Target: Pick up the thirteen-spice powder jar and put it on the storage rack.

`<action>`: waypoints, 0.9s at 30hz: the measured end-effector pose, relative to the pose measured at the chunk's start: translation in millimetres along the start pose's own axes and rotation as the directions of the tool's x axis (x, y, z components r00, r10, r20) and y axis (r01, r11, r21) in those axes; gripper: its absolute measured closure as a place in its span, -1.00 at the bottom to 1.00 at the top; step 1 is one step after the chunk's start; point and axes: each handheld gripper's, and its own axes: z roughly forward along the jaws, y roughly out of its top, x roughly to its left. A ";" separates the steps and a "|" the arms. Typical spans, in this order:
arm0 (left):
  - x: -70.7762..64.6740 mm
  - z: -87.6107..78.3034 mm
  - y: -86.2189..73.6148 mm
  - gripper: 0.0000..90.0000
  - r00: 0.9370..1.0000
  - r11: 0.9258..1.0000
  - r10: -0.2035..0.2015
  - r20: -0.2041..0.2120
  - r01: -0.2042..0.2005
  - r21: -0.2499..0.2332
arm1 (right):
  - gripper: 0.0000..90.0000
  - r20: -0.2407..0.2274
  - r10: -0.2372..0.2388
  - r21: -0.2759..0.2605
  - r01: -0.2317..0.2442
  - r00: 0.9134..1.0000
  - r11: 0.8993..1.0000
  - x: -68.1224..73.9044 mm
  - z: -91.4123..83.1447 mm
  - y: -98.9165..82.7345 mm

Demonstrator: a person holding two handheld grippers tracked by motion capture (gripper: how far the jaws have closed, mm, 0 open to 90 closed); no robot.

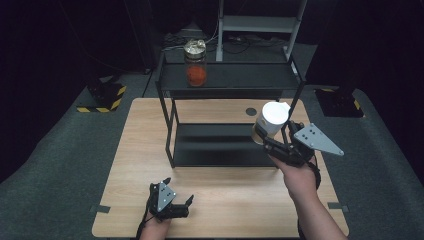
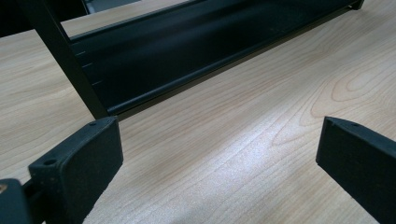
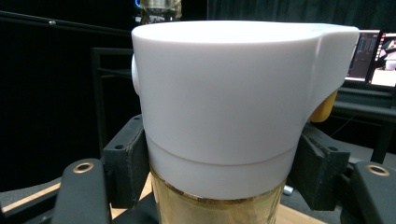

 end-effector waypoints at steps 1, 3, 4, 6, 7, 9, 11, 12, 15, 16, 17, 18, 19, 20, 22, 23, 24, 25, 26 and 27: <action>0.5 -0.2 -0.5 -0.98 1.000 1.000 -0.004 0.002 0.004 -0.003 | -0.35 0.002 -0.004 -0.004 0.004 1.000 1.000 0.2 2.0 3.1; 1.4 -0.6 -1.2 -0.98 1.000 1.000 -0.012 0.003 0.012 -0.006 | -0.35 0.000 -0.007 -0.006 0.007 1.000 1.000 -0.1 3.3 5.6; 1.7 -0.6 -1.3 -0.98 1.000 1.000 -0.014 0.003 0.014 -0.006 | -0.35 0.000 -0.009 -0.009 0.009 1.000 1.000 0.1 4.0 6.7; 1.5 -0.5 -0.9 -0.98 1.000 1.000 -0.012 0.003 0.012 -0.005 | -0.35 0.000 -0.014 -0.013 0.014 1.000 1.000 0.3 5.7 10.0; 1.1 -0.4 -0.8 -0.98 1.000 1.000 -0.008 0.003 0.008 -0.004 | -0.35 0.001 -0.014 -0.015 0.014 1.000 1.000 0.8 6.3 11.2; -0.2 -0.1 -0.4 -0.98 1.000 1.000 0.004 0.002 -0.004 -0.002 | -0.35 0.003 -0.017 -0.021 0.017 1.000 1.000 0.9 7.7 13.4; -0.6 -0.1 0.2 -0.98 1.000 1.000 0.016 0.004 -0.016 0.000 | -0.35 0.007 -0.015 -0.027 0.015 1.000 1.000 1.1 10.2 17.2; -0.6 -0.2 0.1 -0.98 1.000 1.000 0.015 0.004 -0.015 0.000 | -0.35 0.008 -0.018 -0.026 0.018 1.000 0.999 0.9 10.9 18.6; 0.1 -0.2 -0.4 -0.98 1.000 1.000 0.007 0.005 -0.007 -0.003 | -0.35 0.016 -0.017 -0.033 0.018 1.000 0.999 1.0 13.0 23.8; 0.2 -0.2 -0.5 -0.98 1.000 1.000 0.005 0.005 -0.005 -0.003 | -0.35 0.018 -0.019 -0.038 0.020 1.000 0.999 0.9 13.6 25.2; 0.1 -0.2 -0.5 -0.98 1.000 1.000 0.005 0.005 -0.005 -0.003 | -0.35 0.021 -0.020 -0.042 0.021 1.000 0.999 0.9 14.2 26.6; 0.0 -0.2 -0.4 -0.98 1.000 1.000 0.007 0.005 -0.007 -0.003 | -0.35 0.022 -0.022 -0.047 0.023 1.000 0.999 0.5 15.0 28.1; -0.1 -0.2 -0.3 -0.98 1.000 1.000 0.010 0.005 -0.010 -0.002 | -0.35 0.025 -0.023 -0.049 0.024 0.999 0.999 0.1 16.0 30.5; -0.3 -0.2 -0.1 -0.98 1.000 1.000 0.013 0.004 -0.013 -0.001 | -0.35 0.028 -0.023 -0.051 0.025 0.999 0.998 -0.1 16.6 31.7; -0.8 -0.1 0.0 -0.98 1.000 1.000 0.018 0.004 -0.018 -0.001 | -0.35 0.032 -0.024 -0.055 0.026 0.999 0.998 -0.9 18.0 35.4; -1.0 -0.1 0.0 -0.98 1.000 1.000 0.020 0.005 -0.020 -0.001 | -0.35 0.033 -0.022 -0.058 0.024 0.999 0.998 -1.0 18.4 36.5; -1.1 -0.1 0.1 -0.98 1.000 1.000 0.022 0.005 -0.022 0.000 | -0.35 0.036 -0.020 -0.063 0.023 0.999 0.998 -1.3 19.3 38.2; -1.2 -0.1 0.1 -0.98 1.000 1.000 0.022 0.005 -0.022 0.000 | -0.35 0.037 -0.020 -0.067 0.022 0.999 0.998 -1.6 20.2 39.7; -1.2 -0.1 0.1 -0.98 1.000 1.000 0.022 0.005 -0.022 0.000 | -0.35 0.038 -0.017 -0.070 0.020 0.999 0.997 -1.6 20.9 40.8; -1.2 -0.1 0.0 -0.98 1.000 1.000 0.022 0.005 -0.022 -0.001 | -0.35 0.040 -0.019 -0.072 0.022 0.999 0.997 -1.9 21.9 42.2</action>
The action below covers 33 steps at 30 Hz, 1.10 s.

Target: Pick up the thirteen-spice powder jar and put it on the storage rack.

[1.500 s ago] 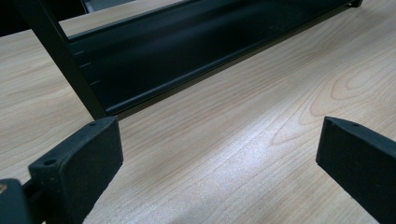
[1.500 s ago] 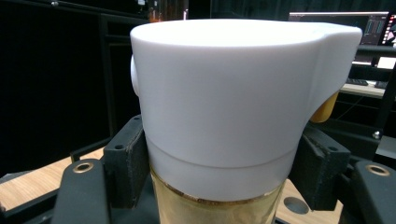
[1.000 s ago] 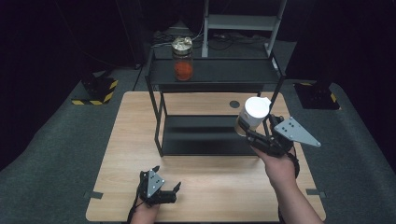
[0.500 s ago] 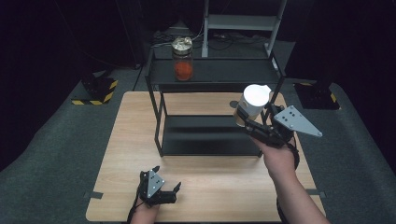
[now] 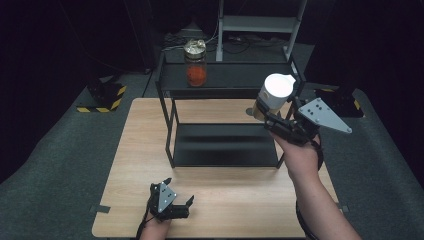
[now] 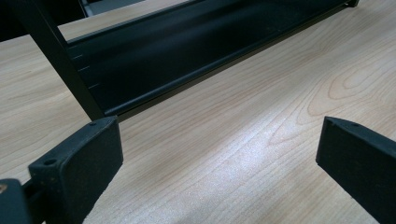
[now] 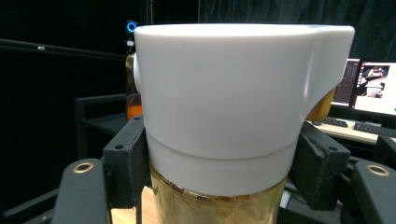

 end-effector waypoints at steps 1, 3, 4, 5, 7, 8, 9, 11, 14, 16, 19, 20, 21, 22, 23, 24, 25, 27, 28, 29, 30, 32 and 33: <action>0.0 0.0 -0.1 -0.98 1.000 1.000 0.000 0.000 0.000 0.000 | -0.35 0.002 -0.001 -0.002 0.001 1.000 1.000 -0.1 1.5 2.0; 0.1 -0.2 -0.2 -0.98 1.000 1.000 0.000 0.000 0.000 -0.001 | -0.35 0.006 -0.005 -0.005 0.005 1.000 1.000 -0.4 4.4 4.7; 0.1 -0.2 -0.4 -0.98 1.000 1.000 0.000 0.000 0.000 -0.002 | -0.35 0.008 -0.005 -0.005 0.005 1.000 1.000 -0.6 6.3 6.5; 0.2 -0.3 -0.4 -0.98 1.000 1.000 0.000 0.001 0.000 -0.002 | -0.35 0.009 -0.007 -0.006 0.007 1.000 1.000 -1.0 7.6 7.3; 1.3 -0.4 -0.9 -0.98 1.000 1.000 -0.006 0.004 0.006 -0.005 | -0.35 0.013 -0.003 -0.008 0.004 1.000 1.000 -1.7 10.8 9.5; 2.1 -0.7 -1.4 -0.98 1.000 1.000 -0.016 0.004 0.016 -0.007 | -0.35 0.014 -0.001 -0.008 0.001 1.000 1.000 -2.1 12.0 10.2; 2.5 -0.7 -1.6 -0.98 1.000 1.000 -0.020 0.004 0.020 -0.008 | -0.35 0.016 0.003 -0.008 -0.003 1.000 1.000 -2.7 14.4 11.6; 2.9 -0.5 -1.7 -0.98 1.000 1.000 -0.023 0.005 0.023 -0.008 | -0.35 0.020 0.008 -0.010 -0.008 1.000 1.000 -3.0 17.2 12.7; 1.5 -0.3 -0.9 -0.98 1.000 1.000 -0.014 0.002 0.014 -0.004 | -0.35 0.028 0.006 -0.007 -0.006 1.000 1.000 -2.2 23.0 14.3; 1.3 -0.3 -0.7 -0.98 1.000 1.000 -0.007 0.003 0.007 -0.004 | -0.35 0.031 0.002 -0.005 -0.002 1.000 1.000 -1.8 27.1 15.5; 1.4 -0.4 -0.8 -0.98 1.000 1.000 -0.009 0.003 0.009 -0.004 | -0.35 0.033 0.004 -0.005 -0.004 0.999 1.000 -1.9 32.3 16.8; 1.6 -0.4 -1.0 -0.98 1.000 1.000 -0.013 0.004 0.013 -0.005 | -0.35 0.033 0.001 -0.004 -0.001 0.999 1.000 -2.2 35.3 17.7; 1.7 -0.4 -1.0 -0.98 1.000 1.000 -0.013 0.004 0.013 -0.005 | -0.35 0.034 0.003 -0.005 -0.003 0.999 1.000 -2.2 37.3 18.1; 1.9 -0.3 -0.9 -0.98 1.000 1.000 -0.015 0.004 0.015 -0.005 | -0.35 0.034 0.003 -0.005 -0.003 0.999 1.000 -2.4 38.7 18.7; 2.0 -0.2 -1.0 -0.98 1.000 1.000 -0.016 0.004 0.016 -0.006 | -0.35 0.036 0.002 -0.003 -0.002 0.999 1.000 -2.1 41.2 19.5; 2.2 0.0 -1.2 -0.98 1.000 1.000 -0.017 0.006 0.017 -0.008 | -0.35 0.038 0.002 -0.003 -0.001 0.999 1.000 -2.0 42.8 19.8; 2.0 0.1 -1.0 -0.98 1.000 1.000 -0.016 0.005 0.016 -0.007 | -0.35 0.040 0.001 0.000 -0.001 0.999 1.000 -1.8 45.3 20.7; 1.3 0.3 -1.3 -0.98 1.000 1.000 -0.013 0.004 0.013 -0.009 | -0.35 0.043 0.001 0.004 -0.001 0.999 1.000 -1.9 49.3 21.7; 1.1 0.2 -1.1 -0.98 1.000 1.000 -0.009 0.004 0.009 -0.008 | -0.35 0.045 0.003 0.006 -0.004 0.999 1.000 -1.8 51.3 22.2; 0.9 0.2 -1.1 -0.98 1.000 1.000 -0.007 0.003 0.007 -0.008 | -0.35 0.047 0.001 0.009 -0.001 0.999 1.000 -2.2 53.1 22.6; 0.5 0.2 -1.3 -0.98 1.000 1.000 -0.005 0.003 0.005 -0.010 | -0.35 0.049 0.004 0.011 -0.004 0.999 1.000 -2.1 54.4 22.9; 0.8 0.0 -1.7 -0.98 1.000 1.000 -0.006 0.004 0.006 -0.012 | -0.35 0.056 0.000 0.019 -0.001 0.998 1.000 -2.1 58.3 23.7; 1.4 -0.1 -1.9 -0.98 1.000 1.000 -0.008 0.006 0.008 -0.012 | -0.35 0.060 -0.001 0.022 -0.001 0.998 1.000 -2.3 59.8 23.8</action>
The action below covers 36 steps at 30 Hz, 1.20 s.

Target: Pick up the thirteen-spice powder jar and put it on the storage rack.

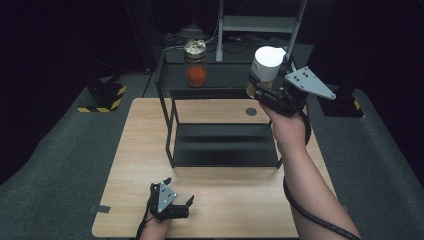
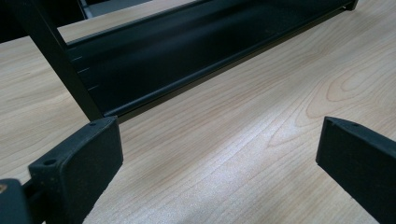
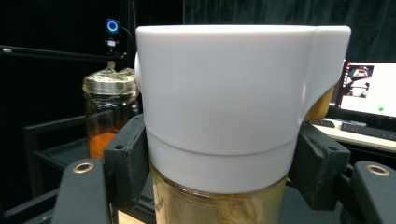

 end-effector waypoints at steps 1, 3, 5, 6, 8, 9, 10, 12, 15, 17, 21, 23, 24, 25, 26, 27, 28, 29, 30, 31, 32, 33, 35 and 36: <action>0.4 0.0 0.0 -0.98 1.000 1.000 -0.004 0.001 0.004 0.000 | -0.35 0.002 0.001 0.000 -0.001 1.000 1.000 -0.4 1.5 -0.2; 1.0 0.0 -0.2 -0.98 1.000 1.000 -0.010 0.003 0.010 0.000 | -0.35 0.005 0.004 0.000 -0.004 1.000 1.000 -1.3 4.0 -0.2; 1.1 0.0 -0.2 -0.98 1.000 1.000 -0.010 0.003 0.010 -0.001 | -0.35 0.007 0.007 0.000 -0.007 1.000 1.000 -2.0 5.8 -0.1; 1.0 -0.1 -0.2 -0.98 1.000 1.000 -0.008 0.004 0.008 0.000 | -0.35 0.010 0.008 0.000 -0.008 1.000 1.000 -2.3 7.0 0.3; 1.1 -0.2 0.0 -0.98 1.000 1.000 -0.003 0.005 0.003 0.000 | -0.35 0.015 0.006 0.002 -0.006 1.000 1.000 -3.1 10.2 0.9; 1.3 -0.2 -0.1 -0.98 1.000 1.000 -0.003 0.006 0.003 0.000 | -0.35 0.018 0.007 0.003 -0.007 1.000 1.000 -3.2 11.1 1.2; 1.6 -0.2 -0.2 -0.98 1.000 1.000 -0.004 0.007 0.004 -0.001 | -0.35 0.020 0.008 0.002 -0.008 1.000 1.000 -3.9 12.9 1.2; 2.4 -0.4 -0.3 -0.98 1.000 1.000 -0.011 0.007 0.011 -0.001 | -0.35 0.025 0.010 0.005 -0.010 1.000 1.000 -4.7 15.6 2.2; 2.8 -0.3 -0.4 -0.98 1.000 1.000 -0.018 0.007 0.018 -0.001 | -0.35 0.029 0.012 0.010 -0.012 1.000 1.000 -7.2 20.2 3.3; 2.8 -0.2 -0.3 -0.98 1.000 1.000 -0.018 0.007 0.018 -0.001 | -0.35 0.034 0.014 0.015 -0.014 0.999 1.000 -7.6 22.5 4.0; 2.9 -0.2 -0.3 -0.98 1.000 1.000 -0.019 0.007 0.019 -0.001 | -0.35 0.045 0.026 0.018 -0.027 0.999 0.999 -10.4 28.6 3.9; 3.0 -0.4 -0.5 -0.98 1.000 1.000 -0.020 0.007 0.020 -0.002 | -0.35 0.050 0.024 0.024 -0.025 0.998 0.999 -12.6 32.4 4.6; 2.9 -0.4 -0.5 -0.98 1.000 1.000 -0.020 0.007 0.020 -0.002 | -0.35 0.050 0.023 0.026 -0.025 0.998 0.999 -13.4 33.5 4.8; 3.0 -0.4 -0.6 -0.98 1.000 1.000 -0.020 0.007 0.020 -0.002 | -0.35 0.052 0.021 0.030 -0.023 0.998 0.999 -14.2 34.9 5.1; 3.0 -0.4 -0.6 -0.98 1.000 1.000 -0.019 0.008 0.019 -0.002 | -0.35 0.054 0.020 0.032 -0.022 0.998 0.999 -14.5 35.8 5.3; 3.1 -0.4 -0.6 -0.98 1.000 1.000 -0.019 0.008 0.019 -0.003 | -0.35 0.056 0.022 0.034 -0.024 0.998 0.999 -14.8 36.9 5.2; 3.2 -0.5 -0.6 -0.98 1.000 1.000 -0.019 0.008 0.019 -0.003 | -0.35 0.057 0.024 0.033 -0.026 0.998 0.999 -15.4 38.0 4.8; 3.2 -0.5 -0.7 -0.98 1.000 1.000 -0.019 0.009 0.019 -0.003 | -0.35 0.058 0.026 0.034 -0.028 0.998 0.999 -15.8 38.8 4.5; 3.3 -0.5 -0.7 -0.98 1.000 1.000 -0.020 0.009 0.020 -0.003 | -0.35 0.058 0.027 0.035 -0.030 0.998 0.999 -16.0 39.6 4.3; 3.3 -0.5 -0.9 -0.98 1.000 1.000 -0.020 0.009 0.020 -0.004 | -0.35 0.059 0.026 0.037 -0.029 0.998 0.999 -16.0 40.4 4.0; 3.5 -0.6 -1.0 -0.98 1.000 1.000 -0.019 0.009 0.019 -0.004 | -0.35 0.060 0.028 0.038 -0.030 0.998 0.999 -15.9 41.0 3.6; 3.5 -0.6 -1.1 -0.98 1.000 1.000 -0.019 0.009 0.019 -0.005 | -0.35 0.060 0.028 0.039 -0.030 0.998 0.999 -16.1 41.6 3.0; 3.5 -0.7 -1.1 -0.98 1.000 1.000 -0.020 0.010 0.020 -0.005 | -0.35 0.062 0.034 0.042 -0.036 0.997 0.998 -16.3 42.7 2.1; 3.4 -0.7 -1.2 -0.98 1.000 1.000 -0.019 0.009 0.019 -0.006 | -0.35 0.063 0.036 0.043 -0.039 0.997 0.998 -16.3 42.9 1.7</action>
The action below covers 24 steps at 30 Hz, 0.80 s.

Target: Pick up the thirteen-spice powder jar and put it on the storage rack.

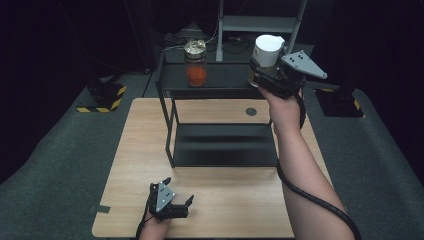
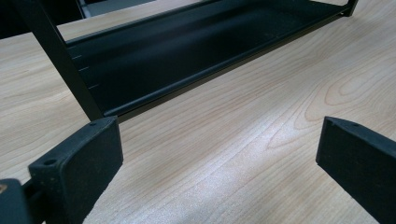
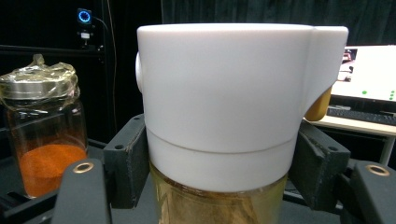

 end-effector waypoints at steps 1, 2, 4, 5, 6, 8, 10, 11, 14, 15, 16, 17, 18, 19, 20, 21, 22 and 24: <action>0.0 0.0 -0.1 -0.98 1.000 1.000 0.001 0.000 -0.001 -0.001 | -0.35 0.001 0.004 0.000 -0.004 1.000 1.000 -0.1 0.3 -0.4; 0.1 0.0 -0.1 -0.98 1.000 1.000 0.002 0.001 -0.002 0.000 | -0.35 0.000 0.006 0.001 -0.006 1.000 1.000 -0.6 0.8 -0.8; 0.2 0.0 0.0 -0.98 1.000 1.000 0.001 0.001 -0.001 0.000 | -0.35 -0.001 0.008 0.001 -0.008 1.000 1.000 -1.3 1.6 -1.4; 0.2 0.0 0.0 -0.98 1.000 1.000 0.000 0.001 0.000 0.000 | -0.35 -0.001 0.009 0.001 -0.009 1.000 1.000 -1.3 1.9 -1.4; 0.3 0.0 -0.1 -0.98 1.000 1.000 -0.001 0.002 0.001 -0.001 | -0.35 0.000 0.008 0.001 -0.008 1.000 1.000 -1.3 2.4 -1.6; 0.3 -0.1 -0.2 -0.98 1.000 1.000 -0.001 0.001 0.001 -0.001 | -0.35 0.000 0.009 0.005 -0.009 1.000 1.000 -1.1 3.6 -1.9; 0.4 0.0 -0.3 -0.98 1.000 1.000 0.000 0.002 0.000 -0.002 | -0.35 0.001 0.009 0.009 -0.009 1.000 1.000 -1.1 5.0 -2.2; 0.4 -0.1 -0.3 -0.98 1.000 1.000 0.000 0.003 0.000 -0.002 | -0.35 0.002 0.008 0.009 -0.008 1.000 1.000 -1.0 5.7 -2.7; 0.6 -0.2 -0.5 -0.98 1.000 1.000 -0.002 0.003 0.002 -0.003 | -0.35 0.002 0.007 0.007 -0.007 1.000 1.000 -1.1 7.2 -4.8; 0.7 -0.2 -0.5 -0.98 1.000 1.000 -0.002 0.003 0.002 -0.003 | -0.35 0.001 0.004 0.006 -0.004 1.000 1.000 -1.2 7.6 -5.3; 0.7 -0.2 -0.5 -0.98 1.000 1.000 -0.002 0.003 0.002 -0.003 | -0.35 -0.001 -0.002 0.006 0.002 1.000 1.000 -1.2 8.2 -5.5; 0.5 -0.2 -0.6 -0.98 1.000 1.000 -0.002 0.002 0.002 -0.003 | -0.35 -0.001 -0.005 0.007 0.005 1.000 1.000 -0.9 8.6 -5.4; 0.5 -0.2 -0.6 -0.98 1.000 1.000 -0.002 0.002 0.002 -0.003 | -0.35 -0.001 -0.005 0.007 0.005 1.000 1.000 -0.9 8.6 -5.4; 0.4 -0.3 -0.7 -0.98 1.000 1.000 -0.001 0.002 0.001 -0.004 | -0.35 0.000 -0.007 0.008 0.007 1.000 1.000 -0.5 9.4 -5.2; 0.4 -0.3 -0.7 -0.98 1.000 1.000 0.000 0.002 0.000 -0.004 | -0.35 -0.001 -0.005 0.009 0.005 1.000 1.000 -1.1 10.5 -5.1; 0.5 -0.3 -0.8 -0.98 1.000 1.000 0.000 0.002 0.000 -0.004 | -0.35 -0.002 -0.003 0.009 0.003 1.000 1.000 -1.2 11.0 -5.3; 0.5 -0.3 -0.8 -0.98 1.000 1.000 -0.001 0.003 0.001 -0.004 | -0.35 -0.001 0.000 0.010 0.000 1.000 1.000 -1.4 11.7 -5.5; 1.3 -0.3 -0.7 -0.98 1.000 1.000 -0.004 0.005 0.004 -0.004 | -0.36 0.002 0.002 0.011 -0.002 1.000 1.000 -1.0 13.4 -5.4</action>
